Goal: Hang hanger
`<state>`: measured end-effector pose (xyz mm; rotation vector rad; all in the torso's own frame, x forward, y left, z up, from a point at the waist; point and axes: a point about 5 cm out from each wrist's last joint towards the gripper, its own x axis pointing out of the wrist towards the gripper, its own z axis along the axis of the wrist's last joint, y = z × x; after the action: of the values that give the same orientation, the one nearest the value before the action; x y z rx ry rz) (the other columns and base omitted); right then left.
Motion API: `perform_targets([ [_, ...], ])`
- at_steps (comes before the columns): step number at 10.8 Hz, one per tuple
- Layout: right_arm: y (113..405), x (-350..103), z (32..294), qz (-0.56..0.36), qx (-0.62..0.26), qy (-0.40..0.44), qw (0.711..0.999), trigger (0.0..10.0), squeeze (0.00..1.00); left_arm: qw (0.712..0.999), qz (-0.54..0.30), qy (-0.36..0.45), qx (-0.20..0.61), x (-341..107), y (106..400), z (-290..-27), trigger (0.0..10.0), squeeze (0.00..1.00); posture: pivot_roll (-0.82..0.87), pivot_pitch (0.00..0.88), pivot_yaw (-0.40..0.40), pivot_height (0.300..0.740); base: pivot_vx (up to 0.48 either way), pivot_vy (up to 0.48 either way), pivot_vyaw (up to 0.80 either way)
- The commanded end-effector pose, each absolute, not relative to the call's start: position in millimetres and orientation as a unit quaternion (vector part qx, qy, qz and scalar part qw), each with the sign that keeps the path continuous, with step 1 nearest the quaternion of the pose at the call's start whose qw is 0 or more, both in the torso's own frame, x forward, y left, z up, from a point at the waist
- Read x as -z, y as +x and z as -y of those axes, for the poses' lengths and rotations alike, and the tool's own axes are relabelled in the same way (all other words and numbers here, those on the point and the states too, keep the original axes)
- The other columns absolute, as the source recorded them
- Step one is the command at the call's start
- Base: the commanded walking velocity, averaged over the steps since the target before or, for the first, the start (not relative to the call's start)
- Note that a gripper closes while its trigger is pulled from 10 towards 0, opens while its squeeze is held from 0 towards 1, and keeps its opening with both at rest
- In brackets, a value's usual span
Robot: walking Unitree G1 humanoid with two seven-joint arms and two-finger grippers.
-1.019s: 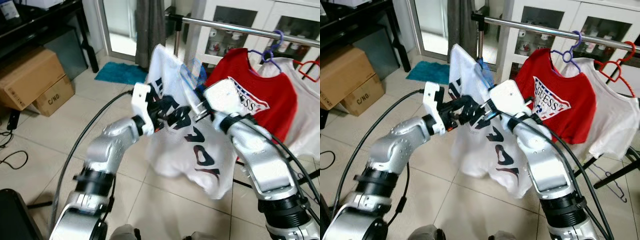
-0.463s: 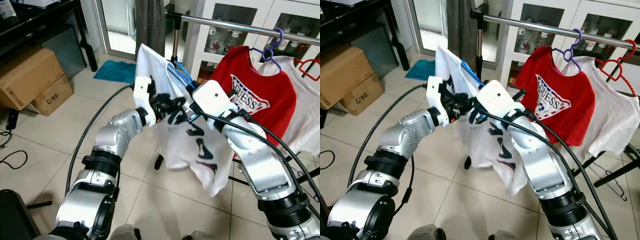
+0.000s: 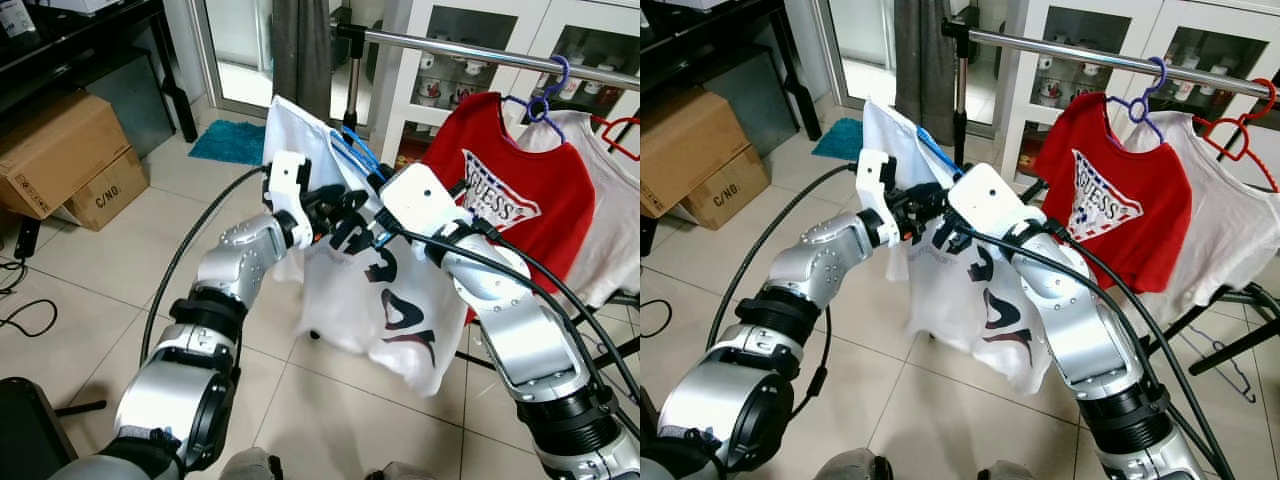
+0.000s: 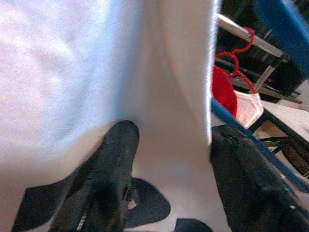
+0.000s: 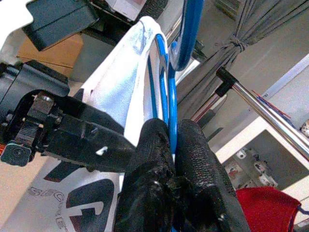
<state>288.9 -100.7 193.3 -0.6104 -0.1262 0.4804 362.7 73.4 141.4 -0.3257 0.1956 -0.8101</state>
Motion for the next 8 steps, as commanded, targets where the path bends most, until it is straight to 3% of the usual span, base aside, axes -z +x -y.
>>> perform_targets([
  [1,286.8,-205.1,97.6,0.092,-0.237,-0.304,0.918,0.0,0.00,0.898,-0.088,-0.150,0.405,-146.9,364.6,-69.2,0.0,0.00,-0.10,0.000,0.032,0.740,0.000,0.000,0.00],
  [8,286.3,-197.8,97.3,0.078,-0.242,-0.306,0.917,0.0,0.00,0.901,-0.092,-0.142,0.398,-146.0,368.7,-71.1,0.0,0.00,-0.11,0.000,0.053,0.740,0.000,0.000,0.00],
])
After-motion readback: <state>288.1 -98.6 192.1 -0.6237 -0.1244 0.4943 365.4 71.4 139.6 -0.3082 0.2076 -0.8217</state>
